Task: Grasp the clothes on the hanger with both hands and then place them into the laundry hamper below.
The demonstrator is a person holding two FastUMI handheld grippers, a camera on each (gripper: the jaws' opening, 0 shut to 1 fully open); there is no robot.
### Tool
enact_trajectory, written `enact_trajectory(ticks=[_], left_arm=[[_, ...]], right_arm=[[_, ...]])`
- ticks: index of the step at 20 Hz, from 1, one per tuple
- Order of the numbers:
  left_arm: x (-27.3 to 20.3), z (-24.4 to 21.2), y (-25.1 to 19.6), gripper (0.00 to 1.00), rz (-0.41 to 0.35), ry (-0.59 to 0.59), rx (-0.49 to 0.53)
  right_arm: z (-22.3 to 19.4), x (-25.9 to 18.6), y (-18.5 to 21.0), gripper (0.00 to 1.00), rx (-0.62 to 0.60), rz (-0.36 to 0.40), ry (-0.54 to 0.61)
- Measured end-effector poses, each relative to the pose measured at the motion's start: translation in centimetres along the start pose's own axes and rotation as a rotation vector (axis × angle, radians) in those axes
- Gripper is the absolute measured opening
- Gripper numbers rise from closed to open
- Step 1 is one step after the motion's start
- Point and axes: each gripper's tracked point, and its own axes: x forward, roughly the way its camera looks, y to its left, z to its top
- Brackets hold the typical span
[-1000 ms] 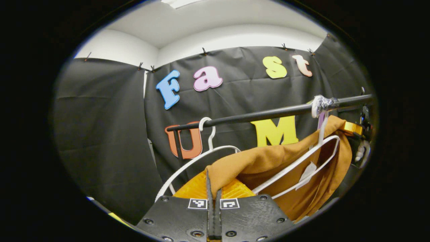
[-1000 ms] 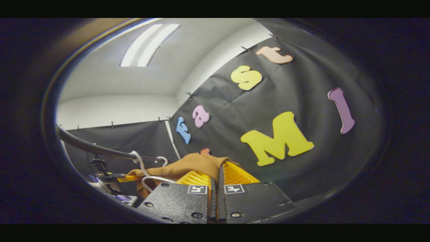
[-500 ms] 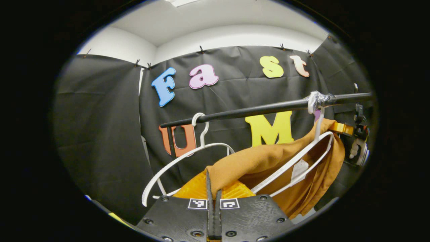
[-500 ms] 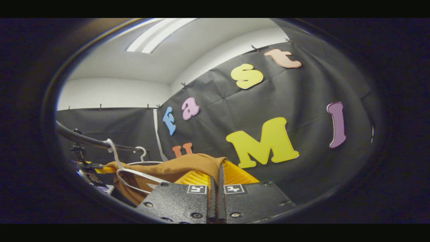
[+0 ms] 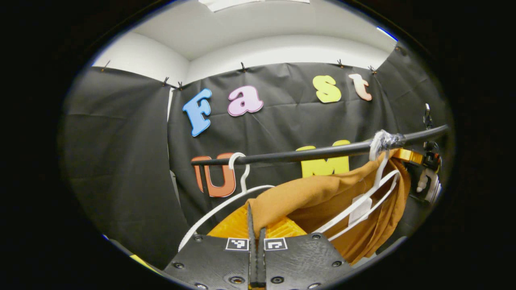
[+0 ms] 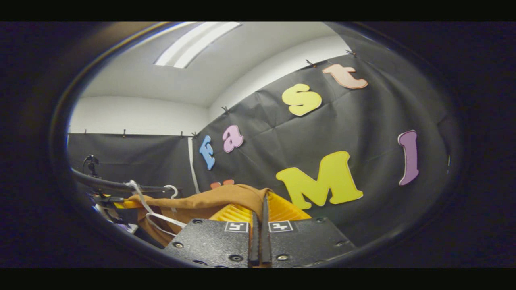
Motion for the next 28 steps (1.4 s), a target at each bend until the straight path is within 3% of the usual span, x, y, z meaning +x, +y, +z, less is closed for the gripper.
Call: enact_trajectory(ticks=[5, 9, 11, 14, 16, 17, 18, 21, 22, 24, 28], left_arm=[[0.2, 0.5, -0.9, 0.00, -0.012, -0.009, 0.009], [1.1, -0.2, -1.7, 0.00, -0.044, 0.011, 0.026], [1.4, -0.6, -1.2, 0.00, -0.038, 0.021, 0.017], [1.4, -1.2, 0.0, 0.00, -0.049, 0.027, -0.014], [1.7, -1.8, 0.1, 0.03, -0.104, 0.035, -0.058], [1.8, -2.1, 0.0, 0.00, -0.128, 0.045, -0.080], [2.1, -2.7, 0.4, 0.03, -0.131, 0.059, -0.077], [2.1, -4.9, 0.6, 0.00, -0.132, 0.100, -0.076], [2.1, -5.7, 0.7, 0.03, -0.136, 0.115, -0.093], [2.1, -7.3, 0.7, 0.00, -0.141, 0.144, -0.110], [1.0, -11.1, 1.8, 0.00, -0.122, 0.185, -0.146]], right_arm=[[1.8, 0.6, -0.7, 0.05, -0.039, -0.026, -0.018], [0.5, 1.2, -3.0, 0.05, -0.216, -0.124, 0.048], [-0.9, 1.8, -2.5, 0.05, -0.149, -0.094, 0.085], [-3.6, 2.6, -1.3, 0.06, 0.024, 0.065, 0.172], [-5.4, 3.3, -1.6, 0.05, 0.166, 0.147, 0.247], [-6.8, 3.4, -2.0, 0.06, 0.234, 0.175, 0.296], [-8.4, 3.6, -2.2, 0.05, 0.285, 0.190, 0.345], [-12.6, 3.7, -3.3, 0.05, 0.402, 0.185, 0.430], [-13.6, 3.9, -3.2, 0.05, 0.480, 0.195, 0.448], [-15.7, 4.2, -3.3, 0.05, 0.628, 0.196, 0.468], [-19.9, 3.1, -2.0, 0.05, 0.597, 0.189, 0.521]])
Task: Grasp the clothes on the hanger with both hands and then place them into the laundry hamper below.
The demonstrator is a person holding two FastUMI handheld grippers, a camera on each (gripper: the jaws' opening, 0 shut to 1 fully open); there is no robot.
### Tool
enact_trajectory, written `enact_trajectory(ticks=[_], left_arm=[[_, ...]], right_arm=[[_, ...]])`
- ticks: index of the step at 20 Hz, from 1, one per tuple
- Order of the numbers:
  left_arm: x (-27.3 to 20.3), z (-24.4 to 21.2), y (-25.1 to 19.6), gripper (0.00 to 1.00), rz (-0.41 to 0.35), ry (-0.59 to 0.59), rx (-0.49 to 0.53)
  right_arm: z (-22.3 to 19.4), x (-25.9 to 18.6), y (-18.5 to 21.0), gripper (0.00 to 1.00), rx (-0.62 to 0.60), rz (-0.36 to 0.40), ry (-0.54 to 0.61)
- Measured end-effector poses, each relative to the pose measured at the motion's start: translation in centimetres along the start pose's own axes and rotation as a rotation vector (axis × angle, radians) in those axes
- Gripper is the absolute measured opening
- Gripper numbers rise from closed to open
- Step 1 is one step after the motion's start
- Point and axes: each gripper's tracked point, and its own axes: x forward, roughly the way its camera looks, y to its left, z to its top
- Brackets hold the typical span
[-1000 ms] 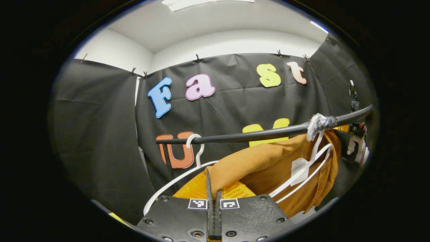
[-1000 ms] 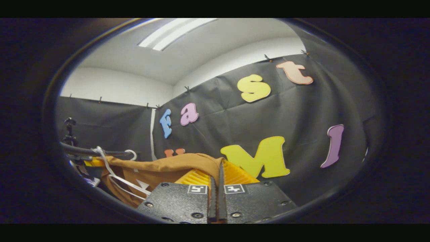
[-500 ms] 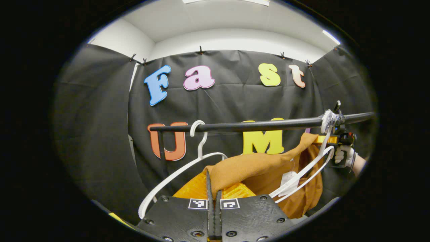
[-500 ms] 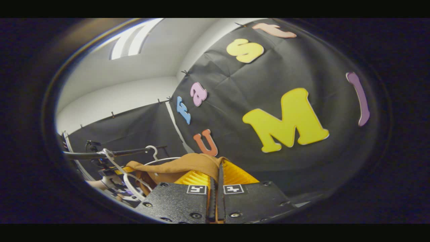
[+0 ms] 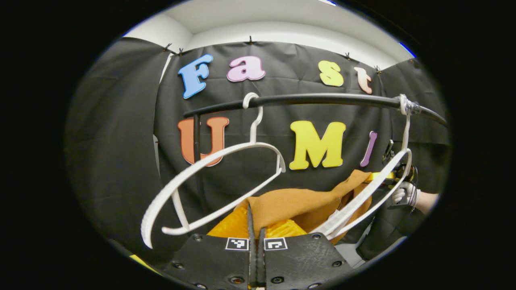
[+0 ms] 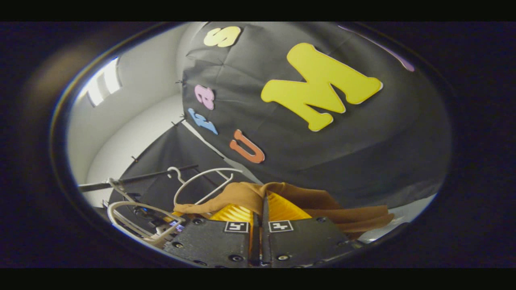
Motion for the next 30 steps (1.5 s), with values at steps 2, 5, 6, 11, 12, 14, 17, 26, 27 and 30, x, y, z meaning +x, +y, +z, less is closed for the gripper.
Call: enact_trajectory(ticks=[2, 5, 6, 11, 12, 14, 17, 26, 27, 30], left_arm=[[-0.6, -1.5, 0.3, 0.00, 0.007, 0.012, -0.047], [-1.2, -4.0, 0.6, 0.00, 0.010, 0.025, -0.104], [-1.5, -4.8, 0.7, 0.00, 0.015, 0.032, -0.117], [-3.0, -10.1, -0.2, 0.00, 0.037, 0.094, -0.164], [-3.5, -11.0, -0.3, 0.00, 0.037, 0.105, -0.175], [-4.5, -12.6, -1.1, 0.00, 0.042, 0.129, -0.173], [-6.2, -13.4, -3.4, 0.04, 0.011, 0.132, -0.166], [-12.3, -5.4, -13.8, 0.04, -0.188, -0.030, -0.064], [-13.2, -4.0, -14.9, 0.00, -0.214, -0.058, -0.064], [-15.3, -1.9, -17.0, 0.03, -0.260, -0.102, -0.065]], right_arm=[[-2.1, -0.6, -1.3, 0.05, 0.005, -0.014, 0.016], [-4.4, -1.2, -2.2, 0.05, 0.037, -0.026, 0.046], [-5.2, -1.2, -2.7, 0.05, 0.035, -0.038, 0.056], [-9.1, -2.8, -4.4, 0.05, 0.066, -0.075, 0.065], [-10.0, -3.5, -4.4, 0.05, 0.085, -0.081, 0.066], [-12.1, -4.9, -4.0, 0.05, 0.135, -0.082, 0.067], [-15.6, -6.3, -1.2, 0.05, 0.140, -0.065, 0.084], [-21.6, -9.0, 16.0, 0.05, -0.023, 0.118, 0.086], [-21.8, -9.1, 17.9, 0.05, -0.048, 0.134, 0.085], [-24.2, -9.8, 21.8, 0.05, -0.114, 0.136, 0.070]])
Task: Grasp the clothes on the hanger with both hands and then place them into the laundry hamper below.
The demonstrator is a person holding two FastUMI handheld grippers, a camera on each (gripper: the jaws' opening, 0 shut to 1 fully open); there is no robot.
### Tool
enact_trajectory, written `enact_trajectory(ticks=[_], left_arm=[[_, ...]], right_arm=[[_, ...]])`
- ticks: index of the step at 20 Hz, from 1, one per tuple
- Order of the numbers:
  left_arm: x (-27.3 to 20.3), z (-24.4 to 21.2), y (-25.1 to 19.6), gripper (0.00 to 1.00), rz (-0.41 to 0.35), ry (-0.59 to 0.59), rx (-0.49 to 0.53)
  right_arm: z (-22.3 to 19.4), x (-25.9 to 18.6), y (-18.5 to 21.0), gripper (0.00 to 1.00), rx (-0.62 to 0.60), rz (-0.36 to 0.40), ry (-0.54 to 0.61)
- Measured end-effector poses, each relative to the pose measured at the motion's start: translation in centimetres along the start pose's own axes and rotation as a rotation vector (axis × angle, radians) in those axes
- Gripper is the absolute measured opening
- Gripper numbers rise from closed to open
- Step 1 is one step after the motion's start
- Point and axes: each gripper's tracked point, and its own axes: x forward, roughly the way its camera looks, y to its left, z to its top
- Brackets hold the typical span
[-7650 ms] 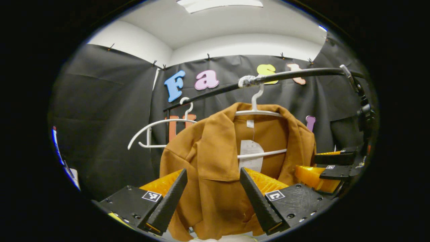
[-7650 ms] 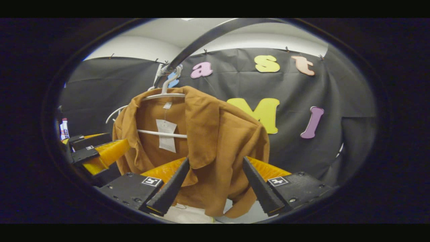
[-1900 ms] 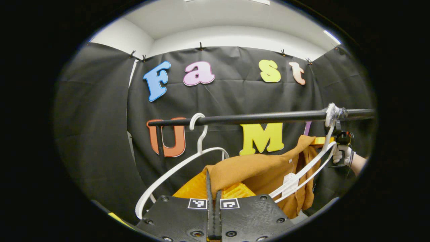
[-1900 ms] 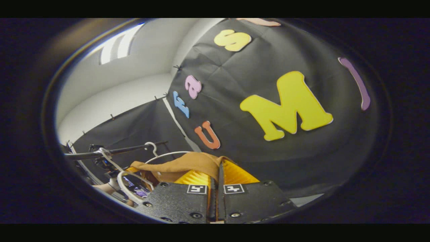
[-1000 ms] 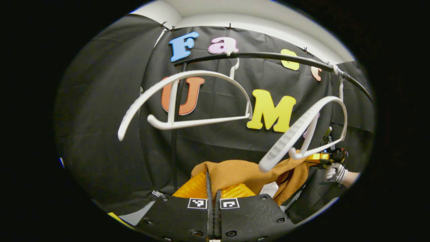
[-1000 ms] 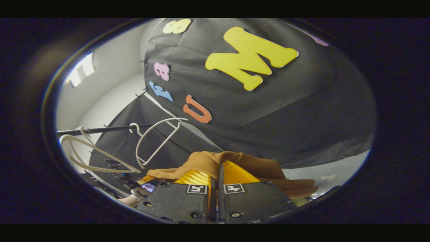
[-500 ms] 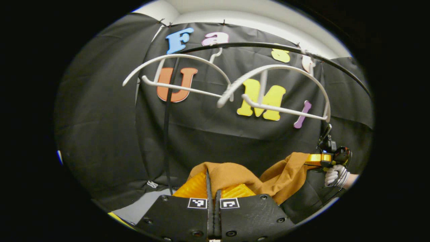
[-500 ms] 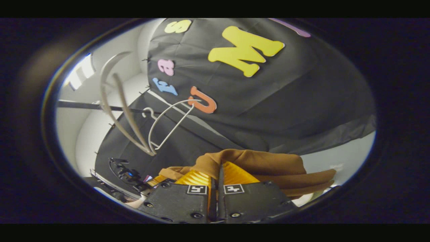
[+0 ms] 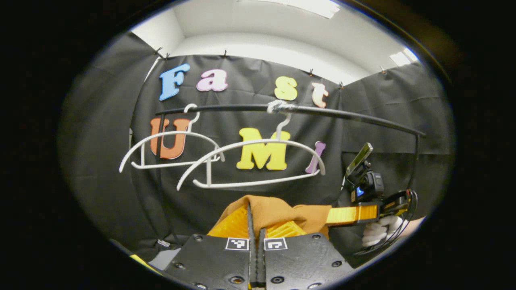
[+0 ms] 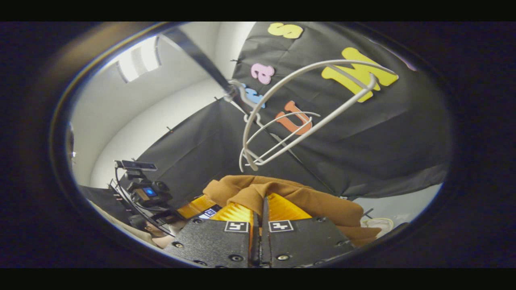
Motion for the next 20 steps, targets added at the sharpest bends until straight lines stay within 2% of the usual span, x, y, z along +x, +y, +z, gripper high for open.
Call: enact_trajectory(ticks=[3, 6, 9, 14, 15, 20], left_arm=[[-1.0, -1.5, -0.3, 0.04, 0.000, 0.017, -0.020], [-2.0, -5.9, -0.3, 0.00, 0.005, 0.080, -0.065], [-3.2, -11.3, -0.8, 0.04, 0.010, 0.161, -0.116], [-3.0, -20.8, -1.2, 0.04, 0.025, 0.309, -0.195], [-3.1, -22.7, -1.1, 0.00, 0.034, 0.343, -0.215], [-2.3, -30.7, -2.0, 0.00, 0.068, 0.522, -0.303]], right_arm=[[-2.6, -0.3, 0.3, 0.05, -0.037, -0.074, 0.000], [-6.4, -1.0, -2.1, 0.05, -0.081, -0.202, 0.036], [-10.5, -1.7, -5.7, 0.05, -0.110, -0.342, 0.083], [-16.5, -3.1, -12.1, 0.05, -0.045, -0.502, 0.165], [-17.9, -3.5, -13.4, 0.05, -0.024, -0.538, 0.187], [-24.8, -4.6, -19.9, 0.05, 0.056, -0.686, 0.331]])
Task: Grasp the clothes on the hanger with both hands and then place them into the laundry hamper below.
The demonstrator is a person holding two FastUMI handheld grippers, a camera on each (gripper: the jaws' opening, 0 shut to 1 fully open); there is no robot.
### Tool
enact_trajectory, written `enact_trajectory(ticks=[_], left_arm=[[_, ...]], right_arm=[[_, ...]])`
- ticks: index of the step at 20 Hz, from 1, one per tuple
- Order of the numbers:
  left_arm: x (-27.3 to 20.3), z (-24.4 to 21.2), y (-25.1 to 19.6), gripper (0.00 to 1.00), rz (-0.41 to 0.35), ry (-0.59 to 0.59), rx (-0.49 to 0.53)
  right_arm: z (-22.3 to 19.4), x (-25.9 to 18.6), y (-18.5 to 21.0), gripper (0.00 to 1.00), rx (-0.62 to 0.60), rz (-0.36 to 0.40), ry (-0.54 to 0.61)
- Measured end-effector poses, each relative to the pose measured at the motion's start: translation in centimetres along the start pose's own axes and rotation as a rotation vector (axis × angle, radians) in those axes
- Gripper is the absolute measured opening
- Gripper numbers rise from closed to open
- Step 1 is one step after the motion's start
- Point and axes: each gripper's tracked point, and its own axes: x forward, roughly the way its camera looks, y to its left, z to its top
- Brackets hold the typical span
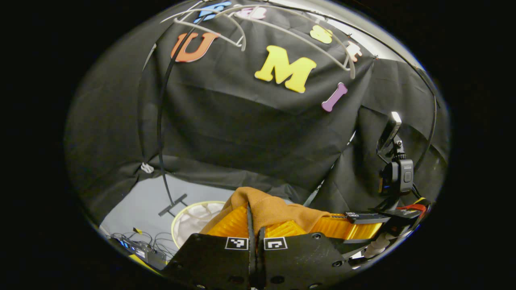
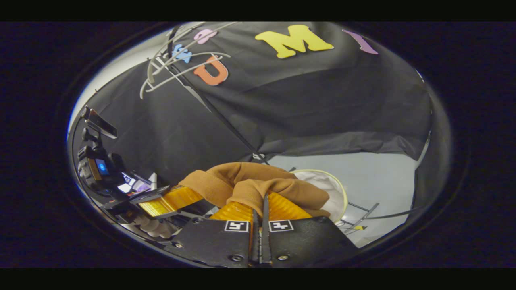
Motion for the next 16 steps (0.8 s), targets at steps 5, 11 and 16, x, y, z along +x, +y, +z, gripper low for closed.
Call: enact_trajectory(ticks=[5, 11, 16], left_arm=[[3.7, -5.7, -1.5, 0.00, 0.079, 0.168, -0.058], [3.2, -9.3, -0.6, 0.00, 0.173, 0.302, -0.064], [3.0, -9.0, -0.2, 0.00, 0.216, 0.307, -0.046]], right_arm=[[-7.3, 1.3, -5.0, 0.05, 0.032, -0.114, 0.159], [-8.3, 1.4, -5.9, 0.05, -0.031, -0.210, 0.234], [-8.2, 1.3, -6.3, 0.07, -0.079, -0.228, 0.225]])
